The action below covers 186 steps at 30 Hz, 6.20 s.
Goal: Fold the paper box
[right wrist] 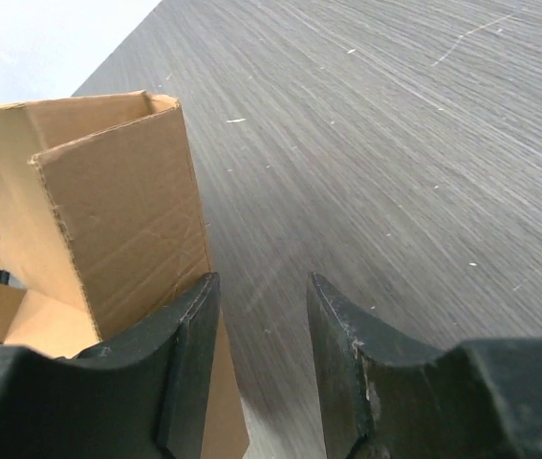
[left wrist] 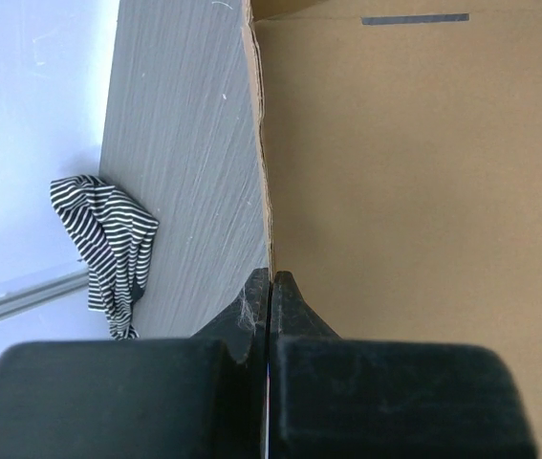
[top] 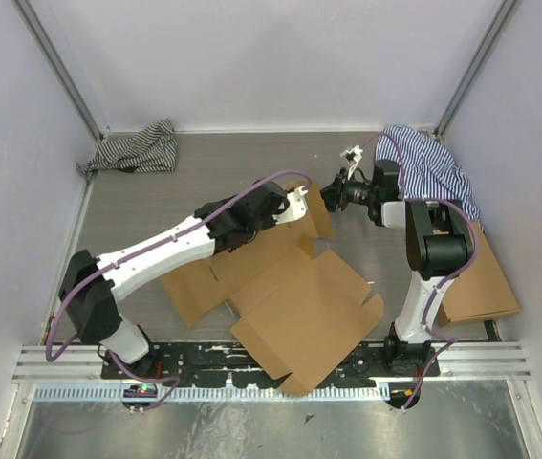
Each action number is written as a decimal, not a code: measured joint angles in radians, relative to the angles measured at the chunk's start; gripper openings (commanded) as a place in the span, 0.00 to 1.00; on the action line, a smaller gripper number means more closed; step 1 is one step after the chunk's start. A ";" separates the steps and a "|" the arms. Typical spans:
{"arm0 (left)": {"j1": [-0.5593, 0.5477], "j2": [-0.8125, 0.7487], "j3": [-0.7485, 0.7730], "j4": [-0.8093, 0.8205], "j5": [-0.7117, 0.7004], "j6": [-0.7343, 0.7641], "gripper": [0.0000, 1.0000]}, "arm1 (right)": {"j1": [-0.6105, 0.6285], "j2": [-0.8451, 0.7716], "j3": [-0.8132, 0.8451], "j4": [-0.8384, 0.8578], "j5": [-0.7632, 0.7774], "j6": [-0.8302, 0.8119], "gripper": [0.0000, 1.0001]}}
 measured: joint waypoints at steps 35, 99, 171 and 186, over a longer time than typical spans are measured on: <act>-0.140 0.015 -0.001 0.004 -0.151 -0.032 0.00 | 0.101 -0.132 0.052 -0.571 -0.097 -0.329 0.54; -0.427 0.121 0.114 -0.072 -0.334 -0.053 0.00 | -0.188 0.151 0.480 -2.037 -0.396 -1.719 0.65; 0.002 0.244 0.066 0.608 -0.183 0.357 0.00 | -0.180 -0.171 0.573 -0.489 0.753 0.003 0.93; 0.055 0.242 0.060 0.610 -0.161 0.366 0.00 | -0.196 0.516 0.734 0.285 0.062 0.473 0.75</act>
